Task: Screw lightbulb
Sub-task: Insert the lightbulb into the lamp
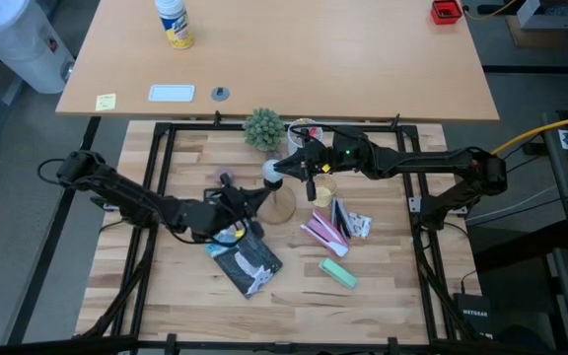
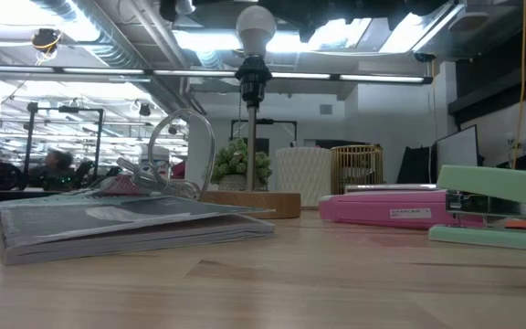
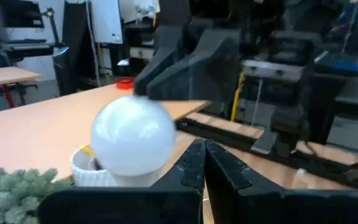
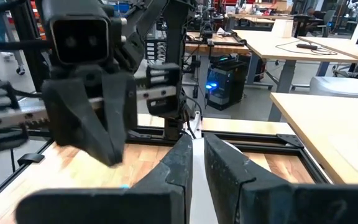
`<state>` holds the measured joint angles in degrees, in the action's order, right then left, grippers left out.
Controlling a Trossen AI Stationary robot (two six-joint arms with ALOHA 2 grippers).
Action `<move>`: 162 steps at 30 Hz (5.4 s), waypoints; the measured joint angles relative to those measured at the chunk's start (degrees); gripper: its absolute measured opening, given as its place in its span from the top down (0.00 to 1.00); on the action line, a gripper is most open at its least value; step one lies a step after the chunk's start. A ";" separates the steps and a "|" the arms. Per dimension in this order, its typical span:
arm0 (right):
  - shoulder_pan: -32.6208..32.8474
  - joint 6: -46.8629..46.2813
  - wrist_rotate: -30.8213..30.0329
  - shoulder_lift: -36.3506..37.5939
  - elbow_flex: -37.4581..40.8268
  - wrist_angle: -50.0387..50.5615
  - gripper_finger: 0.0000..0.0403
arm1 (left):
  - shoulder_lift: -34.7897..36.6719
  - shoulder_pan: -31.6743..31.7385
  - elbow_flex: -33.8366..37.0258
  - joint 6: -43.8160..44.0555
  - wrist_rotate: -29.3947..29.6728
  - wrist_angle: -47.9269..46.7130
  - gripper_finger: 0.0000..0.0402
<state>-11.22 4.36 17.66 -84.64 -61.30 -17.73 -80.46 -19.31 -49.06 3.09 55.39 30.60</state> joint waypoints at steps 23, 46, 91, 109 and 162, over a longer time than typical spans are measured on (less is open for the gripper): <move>-0.04 -1.52 -0.29 0.07 -0.07 1.04 0.89 | -0.51 3.54 0.00 -1.69 5.35 -1.72 1.00; 0.11 -7.61 0.58 0.02 -0.04 0.94 0.89 | -0.49 3.78 0.00 -5.08 14.46 -3.55 1.00; 0.00 -7.08 -0.01 -0.09 0.11 -1.80 0.89 | -0.34 5.92 -0.11 -5.90 3.01 5.15 1.00; -0.04 -3.67 -5.53 1.25 0.09 -2.89 0.89 | -0.40 5.92 -0.07 -6.03 3.01 4.88 1.00; 0.02 -1.11 -4.55 1.31 -0.09 1.46 0.89 | -0.54 5.92 0.09 -6.12 3.07 6.46 1.00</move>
<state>-11.20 3.25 13.10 -83.33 -61.39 -16.27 -80.99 -13.39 -48.97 -3.03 58.46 37.06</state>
